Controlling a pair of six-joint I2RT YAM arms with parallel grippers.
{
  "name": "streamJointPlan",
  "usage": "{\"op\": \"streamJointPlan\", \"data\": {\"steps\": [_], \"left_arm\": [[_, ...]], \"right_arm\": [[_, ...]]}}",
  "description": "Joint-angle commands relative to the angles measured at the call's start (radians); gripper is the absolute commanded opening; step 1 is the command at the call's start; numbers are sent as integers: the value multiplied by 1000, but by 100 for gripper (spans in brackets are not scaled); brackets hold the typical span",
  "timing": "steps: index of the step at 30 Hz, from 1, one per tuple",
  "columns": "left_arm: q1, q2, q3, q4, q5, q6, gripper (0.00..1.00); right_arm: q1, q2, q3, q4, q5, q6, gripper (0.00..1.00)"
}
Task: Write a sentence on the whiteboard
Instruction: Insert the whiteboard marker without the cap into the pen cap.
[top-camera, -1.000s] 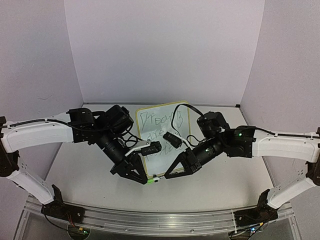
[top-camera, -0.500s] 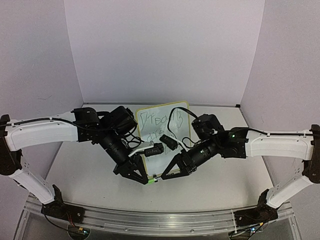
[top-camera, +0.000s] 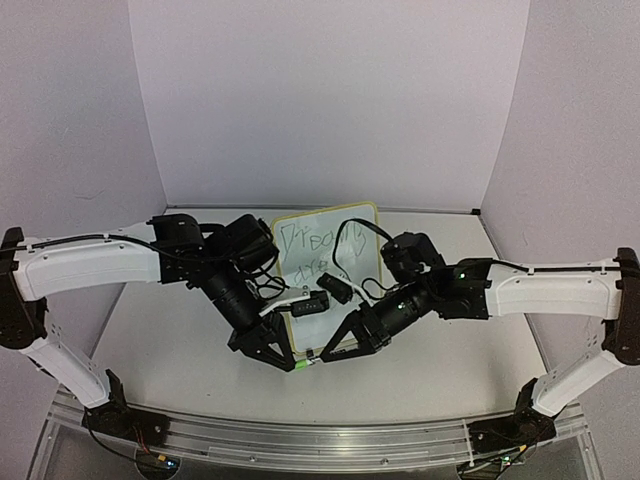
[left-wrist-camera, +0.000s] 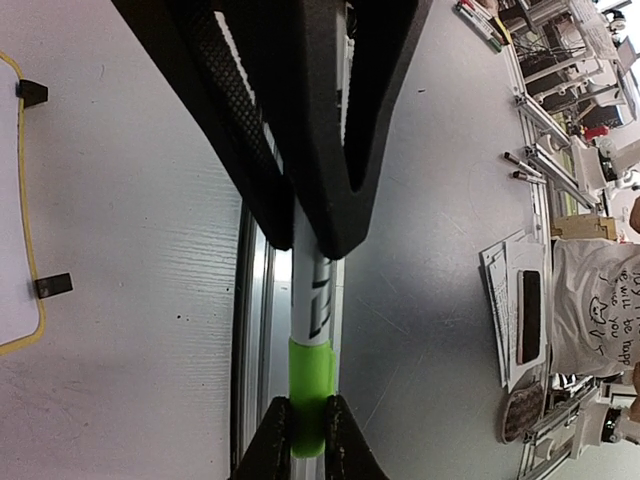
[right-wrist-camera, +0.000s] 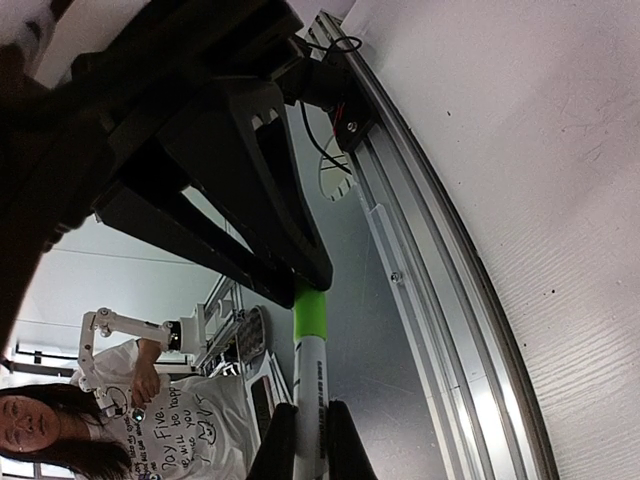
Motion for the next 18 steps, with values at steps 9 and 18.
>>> {"op": "streamJointPlan", "data": {"steps": [9, 18], "left_arm": [[131, -295, -294, 367, -320, -223, 72], [347, -379, -392, 430, -542, -400, 86]], "right_arm": [[-9, -121, -68, -217, 377, -156, 0], [-196, -183, -124, -481, 643, -133, 0]]}}
